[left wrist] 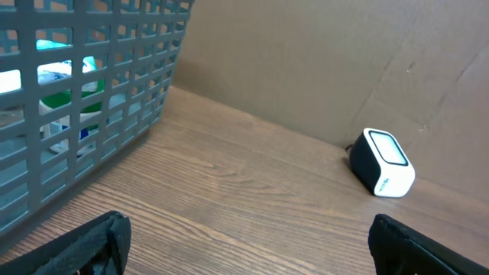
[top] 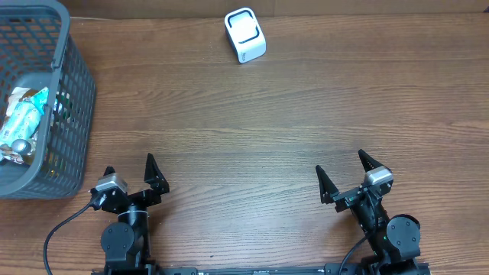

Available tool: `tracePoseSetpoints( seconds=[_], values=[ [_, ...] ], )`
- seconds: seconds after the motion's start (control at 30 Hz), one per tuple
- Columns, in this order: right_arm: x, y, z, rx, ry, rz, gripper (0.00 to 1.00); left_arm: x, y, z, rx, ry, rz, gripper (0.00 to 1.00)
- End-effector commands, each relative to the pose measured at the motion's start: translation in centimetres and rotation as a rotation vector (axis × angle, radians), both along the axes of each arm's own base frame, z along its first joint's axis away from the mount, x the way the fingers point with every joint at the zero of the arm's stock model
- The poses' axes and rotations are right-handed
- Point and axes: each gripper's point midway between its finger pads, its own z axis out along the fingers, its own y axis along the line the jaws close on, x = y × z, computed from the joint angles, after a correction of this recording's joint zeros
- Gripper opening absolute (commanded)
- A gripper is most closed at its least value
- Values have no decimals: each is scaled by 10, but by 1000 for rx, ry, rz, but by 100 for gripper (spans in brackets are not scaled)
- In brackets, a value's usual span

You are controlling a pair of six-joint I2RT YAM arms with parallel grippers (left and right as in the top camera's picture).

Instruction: Scan the item barcode

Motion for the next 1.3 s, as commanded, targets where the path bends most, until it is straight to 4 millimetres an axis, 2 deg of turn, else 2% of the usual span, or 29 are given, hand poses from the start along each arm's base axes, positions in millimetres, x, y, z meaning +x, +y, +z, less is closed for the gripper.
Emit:
tracePoseSetpoints(
  seconds=[0.0, 0.07, 0.13, 0.37, 0.57, 0.63, 0.73, 0.93, 1.1, 1.27],
  values=[
    [1, -1, -3, 2, 3, -5, 100, 0, 0, 7, 16, -29, 1, 100],
    [1, -1, -3, 2, 2, -5, 100, 1, -2, 16, 16, -68, -10, 100],
    [1, -1, -3, 2, 3, -5, 100, 0, -7, 35, 19, -137, -36, 100],
    [1, -1, -3, 2, 3, -5, 100, -20, -10, 122, 75, -417, -44, 99],
    [1, -1, -3, 2, 2, -5, 100, -51, -10, 190, 203, -556, -5, 99],
    [1, -1, -3, 2, 2, -5, 100, -68, -8, 217, 248, -621, 30, 100],
    [1, -1, -3, 2, 2, -5, 100, -90, 0, 248, 274, -706, 98, 100],
    [1, -1, -3, 2, 3, -5, 100, -122, 7, 284, 291, -804, 170, 99],
    [1, -1, -3, 2, 3, -5, 100, -136, 5, 309, 292, -852, 167, 100],
    [1, -1, -3, 2, 3, -5, 100, -140, -10, 340, 324, -835, 82, 99]
  ],
)
